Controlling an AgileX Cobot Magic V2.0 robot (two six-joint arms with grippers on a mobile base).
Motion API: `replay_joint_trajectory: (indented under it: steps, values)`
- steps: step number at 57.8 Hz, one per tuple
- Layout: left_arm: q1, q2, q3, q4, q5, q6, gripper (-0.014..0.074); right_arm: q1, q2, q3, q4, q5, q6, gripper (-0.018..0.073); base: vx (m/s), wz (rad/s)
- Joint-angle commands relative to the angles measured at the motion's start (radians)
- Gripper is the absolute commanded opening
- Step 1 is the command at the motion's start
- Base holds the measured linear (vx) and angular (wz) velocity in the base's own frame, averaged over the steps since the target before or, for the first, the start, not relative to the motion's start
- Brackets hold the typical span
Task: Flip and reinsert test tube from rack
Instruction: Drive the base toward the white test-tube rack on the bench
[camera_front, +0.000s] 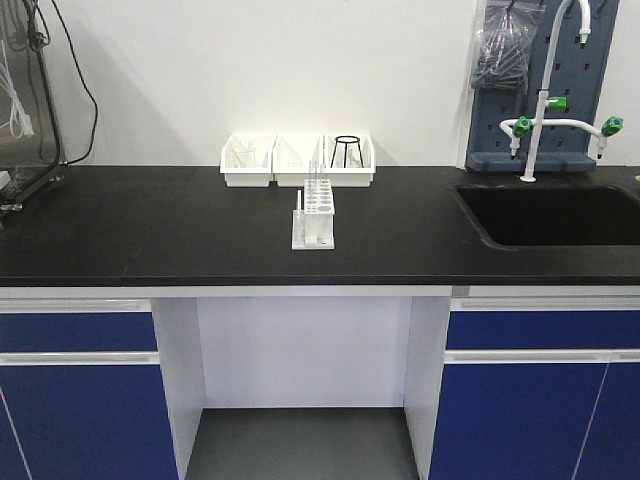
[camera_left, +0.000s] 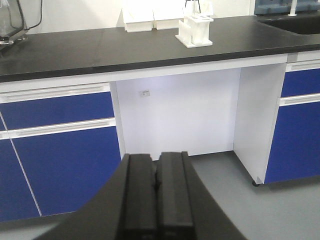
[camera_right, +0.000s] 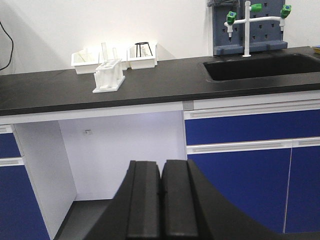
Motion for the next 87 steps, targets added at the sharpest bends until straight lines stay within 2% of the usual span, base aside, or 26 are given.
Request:
replay_joint_trajectory:
  steps: [1, 52, 87]
  values:
    - [0.000, -0.007, -0.004, -0.004, -0.080, -0.009, -0.0006, -0.006, -0.014, 0.002, -0.004, -0.072, -0.013, -0.0011, 0.00, 0.00]
    - [0.000, -0.007, -0.004, -0.004, -0.080, -0.009, -0.0006, -0.006, -0.014, 0.002, -0.004, -0.072, -0.013, -0.0011, 0.02, 0.00]
    - [0.000, -0.007, -0.004, -0.004, -0.080, -0.009, -0.0006, -0.006, -0.014, 0.002, -0.004, -0.072, -0.013, -0.0011, 0.29, -0.04]
